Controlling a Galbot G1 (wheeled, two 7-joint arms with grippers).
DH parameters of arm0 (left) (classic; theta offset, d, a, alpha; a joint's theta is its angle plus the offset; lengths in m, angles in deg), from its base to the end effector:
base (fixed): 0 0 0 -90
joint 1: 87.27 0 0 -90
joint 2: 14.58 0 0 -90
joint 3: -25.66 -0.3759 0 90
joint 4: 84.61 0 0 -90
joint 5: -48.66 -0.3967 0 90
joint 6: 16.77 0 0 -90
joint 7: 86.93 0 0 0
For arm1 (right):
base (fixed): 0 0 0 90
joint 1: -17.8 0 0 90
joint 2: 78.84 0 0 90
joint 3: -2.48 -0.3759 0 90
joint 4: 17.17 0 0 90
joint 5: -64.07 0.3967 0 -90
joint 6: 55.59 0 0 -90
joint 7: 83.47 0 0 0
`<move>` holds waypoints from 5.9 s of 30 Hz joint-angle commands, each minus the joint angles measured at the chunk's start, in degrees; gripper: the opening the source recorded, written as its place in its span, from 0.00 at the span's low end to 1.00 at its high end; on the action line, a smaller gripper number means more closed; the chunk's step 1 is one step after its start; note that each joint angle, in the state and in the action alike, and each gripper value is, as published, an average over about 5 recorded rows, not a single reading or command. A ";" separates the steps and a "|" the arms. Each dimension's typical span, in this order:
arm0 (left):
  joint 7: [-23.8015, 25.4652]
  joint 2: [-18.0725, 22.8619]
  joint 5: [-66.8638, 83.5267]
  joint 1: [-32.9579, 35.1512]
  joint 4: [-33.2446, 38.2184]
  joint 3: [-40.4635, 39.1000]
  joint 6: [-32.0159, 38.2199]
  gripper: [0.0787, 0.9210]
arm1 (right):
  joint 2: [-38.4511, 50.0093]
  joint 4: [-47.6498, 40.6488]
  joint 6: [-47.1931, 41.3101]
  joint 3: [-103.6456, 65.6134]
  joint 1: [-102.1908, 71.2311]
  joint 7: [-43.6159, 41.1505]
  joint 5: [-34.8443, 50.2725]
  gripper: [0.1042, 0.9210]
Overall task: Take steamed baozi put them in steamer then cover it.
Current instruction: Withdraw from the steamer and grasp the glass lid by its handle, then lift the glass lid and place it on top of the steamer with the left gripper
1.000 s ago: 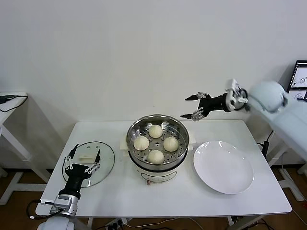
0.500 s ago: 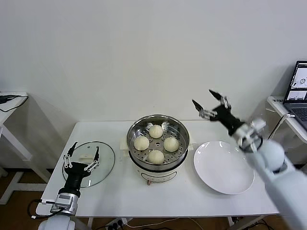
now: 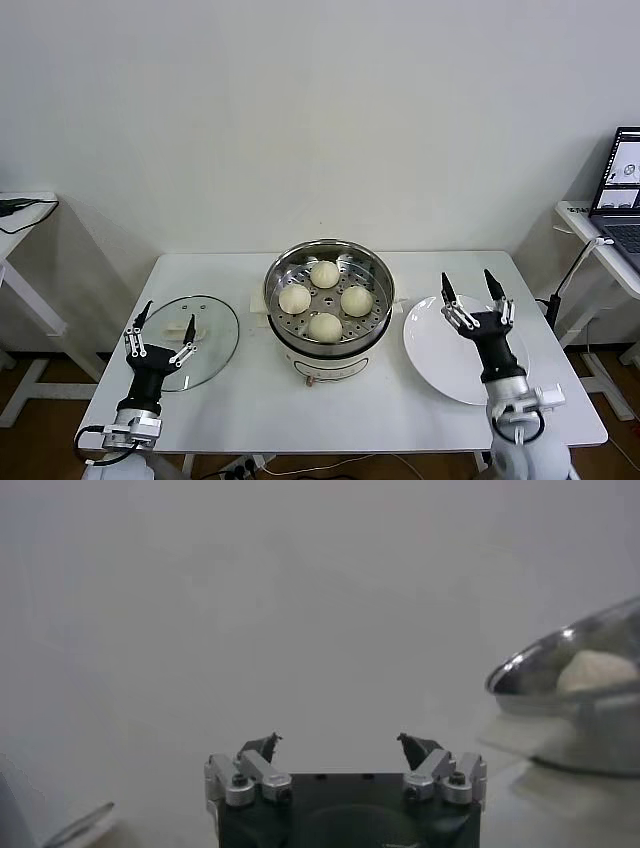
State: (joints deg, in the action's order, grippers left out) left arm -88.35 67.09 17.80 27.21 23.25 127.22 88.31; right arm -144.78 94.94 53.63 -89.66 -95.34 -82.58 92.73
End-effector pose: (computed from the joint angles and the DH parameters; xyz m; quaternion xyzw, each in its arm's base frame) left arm 0.2370 0.1117 -0.3723 -0.0152 0.9283 0.3665 0.0607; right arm 0.2586 -0.1049 -0.3294 -0.0435 0.9866 0.0593 0.1458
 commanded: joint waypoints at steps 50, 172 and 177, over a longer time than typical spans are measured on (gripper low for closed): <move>-17.92 -3.87 -54.55 -23.75 -38.87 2.01 3.19 0.86 | -10.10 -4.07 7.19 -2.13 -6.29 2.73 -5.71 0.88; 12.19 3.55 -57.07 -32.44 -9.77 -49.49 -47.23 0.13 | -14.99 -9.51 9.79 -2.16 -3.18 2.88 -12.39 0.88; 12.28 3.98 -57.46 -32.27 -10.07 -49.54 -47.38 0.13 | -14.94 -9.93 9.86 -2.04 -2.96 2.87 -12.58 0.88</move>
State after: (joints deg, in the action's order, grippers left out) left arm -75.66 70.54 -39.33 -5.58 13.84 77.62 40.98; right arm -159.72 85.29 63.43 -91.84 -98.41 -79.70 80.44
